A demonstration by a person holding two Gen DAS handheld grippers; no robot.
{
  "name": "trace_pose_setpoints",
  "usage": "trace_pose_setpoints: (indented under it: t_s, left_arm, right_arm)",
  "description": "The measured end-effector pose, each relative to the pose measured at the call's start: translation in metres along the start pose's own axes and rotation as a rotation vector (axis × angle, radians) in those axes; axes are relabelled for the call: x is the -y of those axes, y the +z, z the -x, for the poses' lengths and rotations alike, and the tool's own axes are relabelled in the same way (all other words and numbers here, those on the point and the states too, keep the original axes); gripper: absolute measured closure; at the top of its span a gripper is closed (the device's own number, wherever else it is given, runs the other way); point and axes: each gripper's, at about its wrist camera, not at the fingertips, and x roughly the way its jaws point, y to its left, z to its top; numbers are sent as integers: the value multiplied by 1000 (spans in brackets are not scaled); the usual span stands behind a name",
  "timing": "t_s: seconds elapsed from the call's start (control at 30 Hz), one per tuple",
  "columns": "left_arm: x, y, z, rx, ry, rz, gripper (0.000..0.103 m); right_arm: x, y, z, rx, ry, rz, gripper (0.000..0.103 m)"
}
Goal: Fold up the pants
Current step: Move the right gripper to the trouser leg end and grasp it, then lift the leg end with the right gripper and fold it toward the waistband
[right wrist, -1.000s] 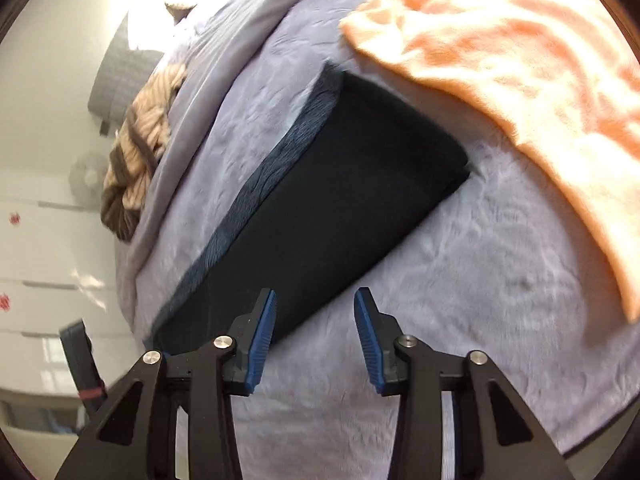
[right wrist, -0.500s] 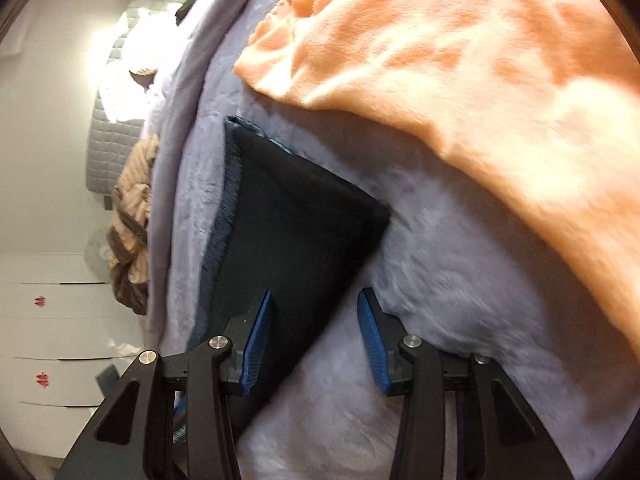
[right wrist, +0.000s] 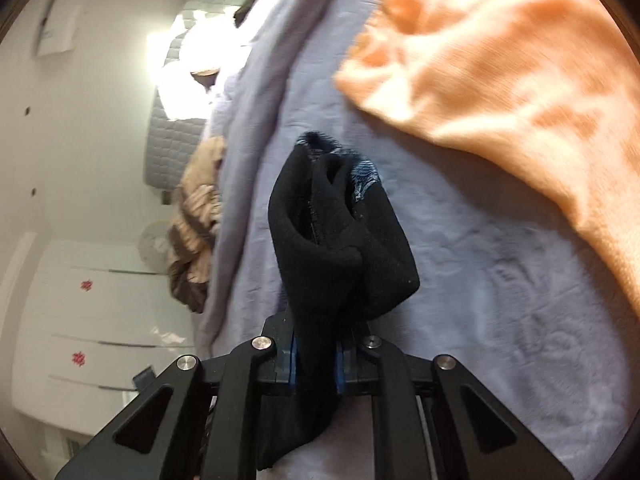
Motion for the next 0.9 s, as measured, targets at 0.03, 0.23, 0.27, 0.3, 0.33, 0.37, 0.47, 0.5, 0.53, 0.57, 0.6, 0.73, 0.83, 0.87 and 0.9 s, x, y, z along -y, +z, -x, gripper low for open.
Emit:
trace_pose_setpoints:
  t_s: [0.03,0.23,0.27,0.3,0.33,0.37,0.47,0.5,0.53,0.57,0.6,0.73,0.83,0.87,0.9]
  left_arm:
    - [2,5,-9,-8,-1,11,34]
    - [45,-9,-46,35,90,-126,33]
    - [46,-11,-42,36,86,-134,33]
    - [41,-9,-38,21,59,-120,33]
    - [35,-9,-32,3,22,-100,33]
    - [29,-9,-30,-5,0,-94,33]
    - [17,-27,-14,-16,-58,-132,27]
    - [19,-33,-15,-37,-73,-154,23]
    - [18,-43,-14,-47,-82,-169,23]
    - [13,-48,-14,-57,-94,-171,23]
    - [7,-51,-11,-63,-107,-165,23]
    - [-49,-62,14,-53,-129,-65,23]
    - [-107,-65,27,-40,-103,36,23]
    - [-126,-67,30,-38,-91,74,23]
    - [-154,-69,31,-40,-72,123,23]
  right_arm:
    - [-5,0,1,-3,8,16,89]
    - [-31,-3,-6,-28,8,88,89]
    - [-38,-4,-7,-30,8,106,89]
    - [-45,-6,-7,-30,9,119,89]
    - [-51,-6,-7,-31,10,131,89]
    - [-59,-8,-5,-35,11,149,89]
    - [-94,-19,-6,-60,-17,258,89]
    - [-106,-23,-8,-71,-25,291,89]
    - [-119,-30,-13,-93,-40,335,89]
    - [-131,-39,-17,-109,-55,380,89]
    - [-141,-46,-21,-119,-63,412,89]
    - [-183,-83,-47,-178,-86,537,89]
    - [-206,-122,-82,-252,-104,614,89]
    - [-211,-136,-98,-283,-111,638,89]
    - [-215,-149,-109,-307,-118,658,89]
